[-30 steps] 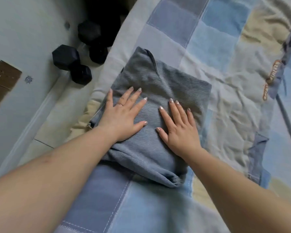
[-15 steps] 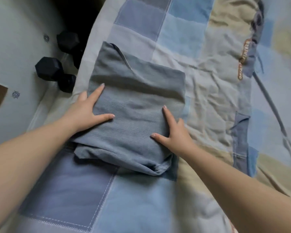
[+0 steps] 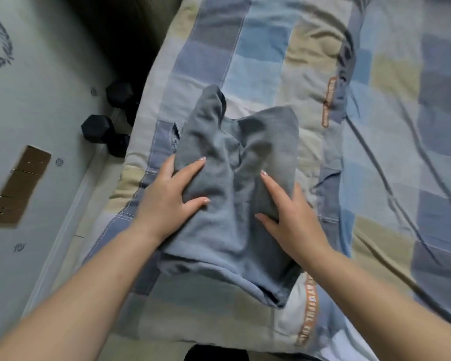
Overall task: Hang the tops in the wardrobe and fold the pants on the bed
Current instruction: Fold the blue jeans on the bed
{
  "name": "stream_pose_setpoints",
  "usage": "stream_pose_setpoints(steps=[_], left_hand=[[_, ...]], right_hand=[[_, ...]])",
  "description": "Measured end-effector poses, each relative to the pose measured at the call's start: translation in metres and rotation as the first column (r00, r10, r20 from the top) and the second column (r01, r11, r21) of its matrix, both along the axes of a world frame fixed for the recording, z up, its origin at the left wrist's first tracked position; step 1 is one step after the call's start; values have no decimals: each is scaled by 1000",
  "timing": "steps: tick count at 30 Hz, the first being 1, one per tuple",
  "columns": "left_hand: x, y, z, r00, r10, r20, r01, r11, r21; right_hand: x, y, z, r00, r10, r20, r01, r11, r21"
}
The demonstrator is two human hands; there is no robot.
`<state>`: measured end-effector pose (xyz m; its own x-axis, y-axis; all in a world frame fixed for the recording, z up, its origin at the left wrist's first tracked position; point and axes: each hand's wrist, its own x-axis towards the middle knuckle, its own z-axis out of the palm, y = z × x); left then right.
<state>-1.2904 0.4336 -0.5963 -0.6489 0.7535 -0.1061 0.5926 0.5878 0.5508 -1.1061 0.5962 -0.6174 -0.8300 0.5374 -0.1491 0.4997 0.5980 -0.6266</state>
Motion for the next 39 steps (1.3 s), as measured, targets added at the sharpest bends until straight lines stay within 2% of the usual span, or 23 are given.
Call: stream_pose_setpoints(steps=[9,15,20,25,30,32,34,39], left_hand=[[131,5,176,998,64,-2,-63,989,135],[225,-1,267,999,35,-36,-26,971,236],[267,1,302,993,-112,23,101,952,289],[280,5,324,926,-379,-9,361,875,324],[289,1,339,782,-623,-16,593,737,322],[302,-4,344,680,-733,-21,697,637,329],[313,-10,345,621,-784,-13,740,581,339],[377,-24,349,379,-925,-14,872,352,340]], right_hand=[[126,22,187,997,36,-68,-28,993,115],[224,13,280,991,17,-134,10,980,198],[295,-4,329,981,-83,-176,118,973,198],[350,-53,360,936,-306,-173,337,921,195],[383,-141,381,769,-618,-163,638,760,128],[398,-179,389,666,-728,-164,745,659,102],[409,-208,392,613,-775,-153,789,609,76],[457,-296,398,375,-917,-139,927,371,54]])
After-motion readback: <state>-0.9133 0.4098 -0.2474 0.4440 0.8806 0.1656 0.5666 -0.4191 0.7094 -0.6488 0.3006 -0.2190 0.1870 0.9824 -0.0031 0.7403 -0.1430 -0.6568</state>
